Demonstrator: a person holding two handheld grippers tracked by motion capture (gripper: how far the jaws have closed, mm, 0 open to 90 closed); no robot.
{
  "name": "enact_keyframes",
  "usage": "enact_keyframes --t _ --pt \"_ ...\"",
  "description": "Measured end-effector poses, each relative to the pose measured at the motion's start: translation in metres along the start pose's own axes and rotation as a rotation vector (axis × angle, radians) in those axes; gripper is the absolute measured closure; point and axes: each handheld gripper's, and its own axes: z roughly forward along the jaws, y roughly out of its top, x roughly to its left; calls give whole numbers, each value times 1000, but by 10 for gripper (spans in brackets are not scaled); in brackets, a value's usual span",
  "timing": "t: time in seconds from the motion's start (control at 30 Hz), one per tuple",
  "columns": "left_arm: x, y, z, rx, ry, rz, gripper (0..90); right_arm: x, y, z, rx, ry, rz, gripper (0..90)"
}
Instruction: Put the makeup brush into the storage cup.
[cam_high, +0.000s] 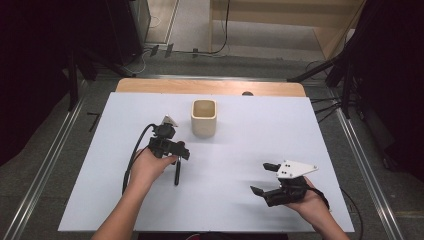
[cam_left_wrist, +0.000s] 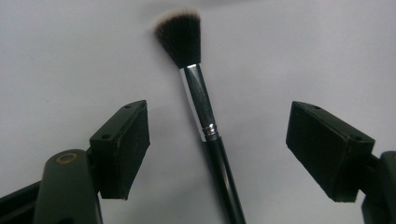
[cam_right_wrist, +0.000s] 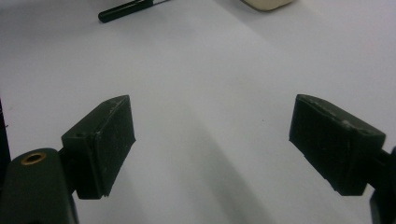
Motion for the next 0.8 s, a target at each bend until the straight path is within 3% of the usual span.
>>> enact_keyframes --t 0.27,0.3,0.6,0.63,0.8 --pt "1 3 3 46 13 -43 243 0 0 1 8 0 -4 153" --pt "-3 2 5 58 39 -35 245 0 0 1 10 1 -2 153" --pt "-10 0 11 86 98 0 248 -1 0 1 14 -2 0 153" --pt "-12 -1 13 83 122 6 248 -1 0 1 14 -3 0 153" --pt "-14 -3 19 95 132 12 249 -1 -1 2 18 -4 8 153"
